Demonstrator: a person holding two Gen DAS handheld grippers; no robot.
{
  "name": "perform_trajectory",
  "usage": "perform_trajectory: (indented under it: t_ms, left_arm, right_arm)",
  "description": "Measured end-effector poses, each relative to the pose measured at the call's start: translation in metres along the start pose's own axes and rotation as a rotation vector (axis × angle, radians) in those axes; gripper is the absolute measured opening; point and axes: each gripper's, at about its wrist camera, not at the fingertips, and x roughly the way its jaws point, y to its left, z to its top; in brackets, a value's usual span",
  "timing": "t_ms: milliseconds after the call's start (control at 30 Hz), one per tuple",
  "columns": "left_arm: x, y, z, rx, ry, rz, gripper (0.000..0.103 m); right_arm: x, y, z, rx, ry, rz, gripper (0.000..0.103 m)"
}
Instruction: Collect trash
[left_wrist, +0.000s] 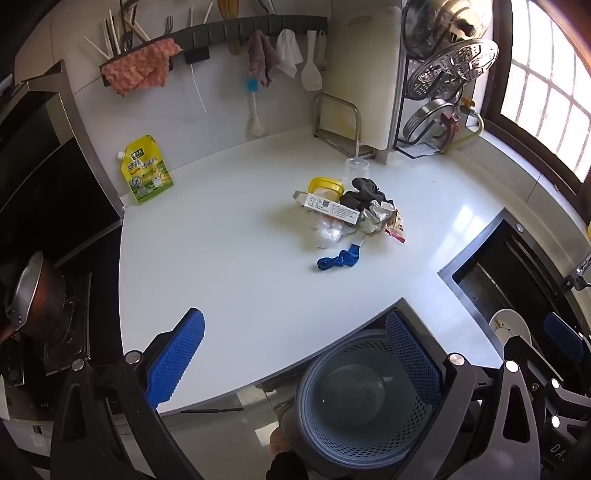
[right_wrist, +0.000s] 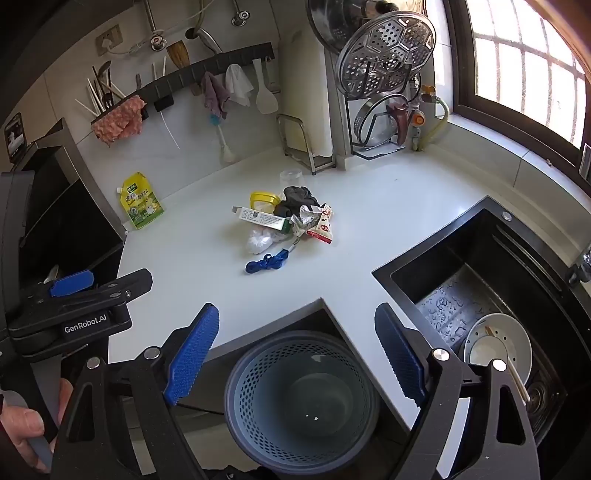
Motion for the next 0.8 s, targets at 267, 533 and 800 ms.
perform_trajectory:
  t_ms: [267,533,800]
  left_arm:
    - [-0.0001,-0.0003,0.0007,-0.003,-0.001,-0.003,0.097]
    - [-0.0014,0.0059,0.0028,-0.007,-0.004,-0.006,0.097]
    - [-0.0037,0.0051,0.0022,-0.009,-0.012,-0.005,0.097]
  right_arm:
    - [0.0007,0.0010,0.0014,-0.006,0.005,0.001,0.083]
    - [-0.0007,0.0006,0.0014,-0.002,0.000,-0.003,0.083]
    - [-0.0029,0.0015,0.0014,-0.005,-0.002,-0.003,0.083]
